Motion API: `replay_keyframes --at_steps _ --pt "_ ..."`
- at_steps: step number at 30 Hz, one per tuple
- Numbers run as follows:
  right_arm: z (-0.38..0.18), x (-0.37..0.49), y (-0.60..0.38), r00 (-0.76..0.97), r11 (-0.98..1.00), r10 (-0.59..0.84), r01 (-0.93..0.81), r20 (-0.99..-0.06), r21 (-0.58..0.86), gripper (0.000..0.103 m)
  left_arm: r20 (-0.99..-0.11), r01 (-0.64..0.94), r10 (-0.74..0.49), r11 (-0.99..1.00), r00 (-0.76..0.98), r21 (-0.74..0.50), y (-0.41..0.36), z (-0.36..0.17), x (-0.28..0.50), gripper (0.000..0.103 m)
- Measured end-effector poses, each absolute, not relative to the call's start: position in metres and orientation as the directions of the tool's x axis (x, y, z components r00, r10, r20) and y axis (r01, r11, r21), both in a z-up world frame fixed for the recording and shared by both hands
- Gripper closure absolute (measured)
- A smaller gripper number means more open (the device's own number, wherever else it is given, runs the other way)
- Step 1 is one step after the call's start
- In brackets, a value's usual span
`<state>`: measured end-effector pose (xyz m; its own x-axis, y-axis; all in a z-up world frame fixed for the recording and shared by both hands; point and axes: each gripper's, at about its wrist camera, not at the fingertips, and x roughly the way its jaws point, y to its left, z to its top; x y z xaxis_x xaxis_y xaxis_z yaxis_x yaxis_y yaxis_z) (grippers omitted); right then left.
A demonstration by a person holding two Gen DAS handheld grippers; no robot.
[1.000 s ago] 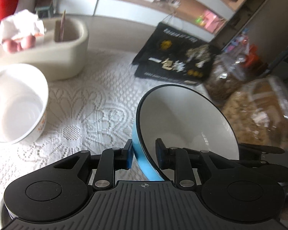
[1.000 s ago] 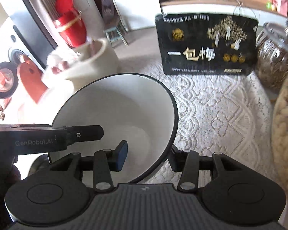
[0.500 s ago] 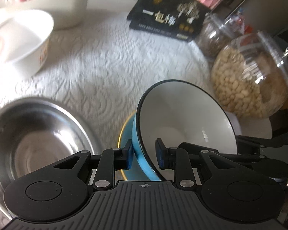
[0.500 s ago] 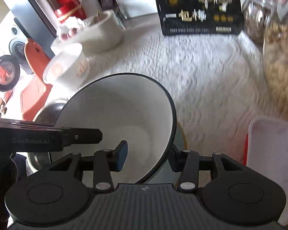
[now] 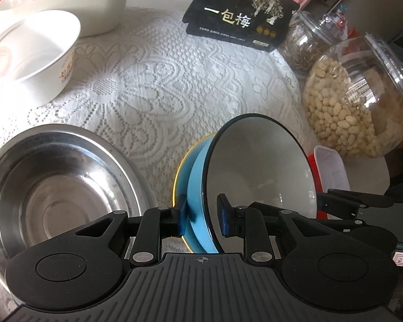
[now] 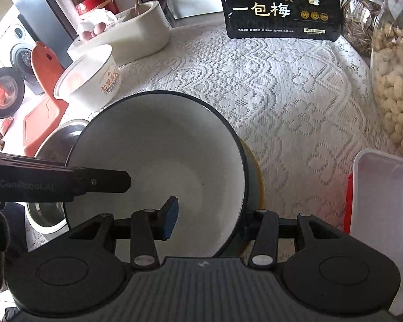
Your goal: Organize plates and bowls
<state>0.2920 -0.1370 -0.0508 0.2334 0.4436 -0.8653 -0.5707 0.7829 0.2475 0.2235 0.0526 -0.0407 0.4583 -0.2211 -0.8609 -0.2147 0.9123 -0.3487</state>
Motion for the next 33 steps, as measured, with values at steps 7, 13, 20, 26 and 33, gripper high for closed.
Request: replay_keyframes --at_steps 7,13,20,26,33 --pt "-0.051 0.293 -0.137 0.225 0.78 0.442 -0.574 -0.868 0.249 0.058 -0.859 -0.222 -0.211 0.912 0.467 -0.344 0.055 -0.035 0.222 0.078" --pt "-0.046 0.293 -0.14 0.24 0.786 0.45 -0.563 -0.86 0.254 0.056 -0.849 -0.215 -0.174 0.924 0.5 -0.316 0.057 -0.021 0.217 0.078" --pt "-0.042 0.296 -0.146 0.247 0.792 0.462 -0.547 -0.852 0.271 0.056 -0.842 -0.208 -0.176 0.924 0.51 -0.319 0.058 -0.016 0.217 0.08" --pt "-0.033 0.294 -0.15 0.29 0.799 0.456 -0.55 -0.842 0.244 0.056 -0.847 -0.213 -0.164 0.928 0.507 -0.307 0.057 -0.019 0.217 0.08" --pt "-0.023 0.294 -0.156 0.367 0.819 0.431 -0.542 -0.825 0.187 0.056 -0.855 -0.212 -0.128 0.941 0.502 -0.265 0.058 -0.023 0.226 0.08"
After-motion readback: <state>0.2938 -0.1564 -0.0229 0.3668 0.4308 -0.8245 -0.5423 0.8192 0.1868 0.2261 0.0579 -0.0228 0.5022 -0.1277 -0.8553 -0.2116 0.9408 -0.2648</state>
